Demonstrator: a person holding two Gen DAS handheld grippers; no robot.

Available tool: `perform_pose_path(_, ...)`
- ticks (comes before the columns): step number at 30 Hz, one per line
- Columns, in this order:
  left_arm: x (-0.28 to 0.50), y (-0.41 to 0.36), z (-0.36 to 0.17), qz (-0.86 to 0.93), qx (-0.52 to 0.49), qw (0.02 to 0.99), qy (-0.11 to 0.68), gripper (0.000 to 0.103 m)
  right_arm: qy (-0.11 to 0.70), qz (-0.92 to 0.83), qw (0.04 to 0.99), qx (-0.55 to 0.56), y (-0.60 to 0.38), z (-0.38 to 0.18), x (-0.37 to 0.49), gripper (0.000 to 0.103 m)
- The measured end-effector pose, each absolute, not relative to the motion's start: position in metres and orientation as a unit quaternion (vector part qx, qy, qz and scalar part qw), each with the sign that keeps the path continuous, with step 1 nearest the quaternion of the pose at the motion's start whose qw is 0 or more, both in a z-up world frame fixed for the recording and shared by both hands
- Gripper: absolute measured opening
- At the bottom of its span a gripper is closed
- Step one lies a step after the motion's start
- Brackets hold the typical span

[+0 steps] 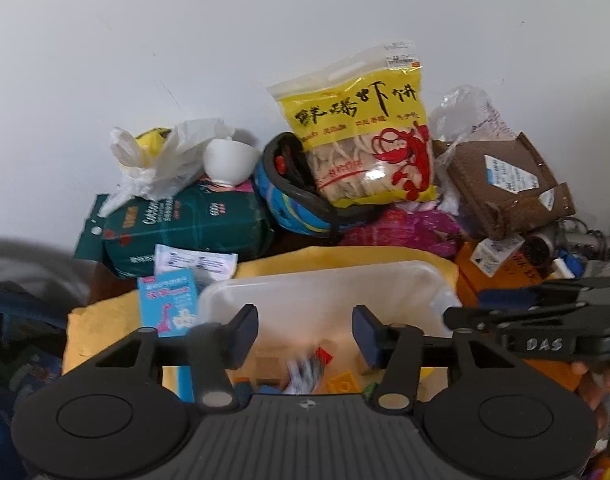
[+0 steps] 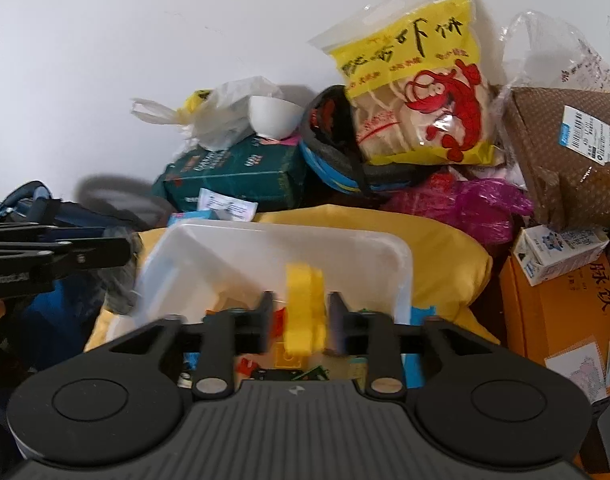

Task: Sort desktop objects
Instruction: 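Carry the white-green car and yellow brick over the white bin and open both tools, then grasp the blue duplo brick with the left tool while the right grasps the orange brick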

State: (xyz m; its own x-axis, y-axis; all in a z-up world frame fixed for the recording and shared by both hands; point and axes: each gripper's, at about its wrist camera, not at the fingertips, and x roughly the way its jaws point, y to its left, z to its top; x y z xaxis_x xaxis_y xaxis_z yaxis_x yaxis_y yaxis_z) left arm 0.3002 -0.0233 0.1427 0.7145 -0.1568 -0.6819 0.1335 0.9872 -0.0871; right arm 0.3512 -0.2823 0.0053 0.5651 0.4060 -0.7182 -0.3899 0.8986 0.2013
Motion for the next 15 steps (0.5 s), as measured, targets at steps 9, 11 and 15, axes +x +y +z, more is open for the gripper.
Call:
perform_pose_path(9,0.232,0.005,0.093,-0.091,0.001,0.932,0.351,0.056,0.369,0.240,0.898,0.007,-0.292,-0.004,0.311,0.058)
perform_pose_path(11,0.208,0.013,0.068,-0.088,0.001,0.930,0.356,0.056,0.354,0.255,0.900,0.008,-0.292,-0.011,0.286,0.058)
perform_pose_path(15,0.174,0.020,0.013,-0.086,-0.001,0.913,0.399,0.056,0.353,0.269,0.896,-0.022,-0.284,-0.046,0.230,0.058)
